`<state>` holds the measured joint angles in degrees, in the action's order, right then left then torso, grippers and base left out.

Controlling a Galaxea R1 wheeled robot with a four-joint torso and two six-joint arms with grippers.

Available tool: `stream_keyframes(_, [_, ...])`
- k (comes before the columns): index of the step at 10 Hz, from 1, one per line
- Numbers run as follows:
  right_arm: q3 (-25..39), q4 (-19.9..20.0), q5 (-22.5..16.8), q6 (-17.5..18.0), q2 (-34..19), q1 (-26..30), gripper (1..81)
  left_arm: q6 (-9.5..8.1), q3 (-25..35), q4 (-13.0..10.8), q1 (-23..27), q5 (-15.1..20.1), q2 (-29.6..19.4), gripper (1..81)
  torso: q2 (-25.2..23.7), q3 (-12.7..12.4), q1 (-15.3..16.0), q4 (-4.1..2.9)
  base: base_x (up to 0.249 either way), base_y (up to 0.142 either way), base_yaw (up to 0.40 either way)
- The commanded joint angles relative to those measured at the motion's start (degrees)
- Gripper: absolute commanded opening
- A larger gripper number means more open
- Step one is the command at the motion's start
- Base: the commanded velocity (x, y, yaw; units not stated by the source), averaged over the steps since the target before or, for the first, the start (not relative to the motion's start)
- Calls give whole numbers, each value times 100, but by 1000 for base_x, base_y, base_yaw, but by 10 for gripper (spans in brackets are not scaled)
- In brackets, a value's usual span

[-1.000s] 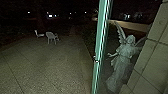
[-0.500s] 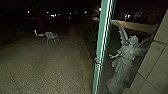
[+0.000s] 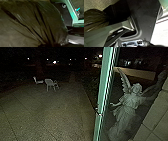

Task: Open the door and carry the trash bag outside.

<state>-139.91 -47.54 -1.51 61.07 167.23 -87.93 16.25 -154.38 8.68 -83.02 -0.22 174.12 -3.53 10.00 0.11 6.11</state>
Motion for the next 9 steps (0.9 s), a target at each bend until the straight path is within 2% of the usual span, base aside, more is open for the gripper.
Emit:
stream_keyframes(1, [53,-27,-236,-8,-12,192,811,10,40,-7,255,330,18,10,0,0,0,-2,114,0,0])
stream_keyframes(9, [53,-27,-236,-52,-12,192,811,10,40,2,246,330,18,10,7,2,2,0,112,0,0])
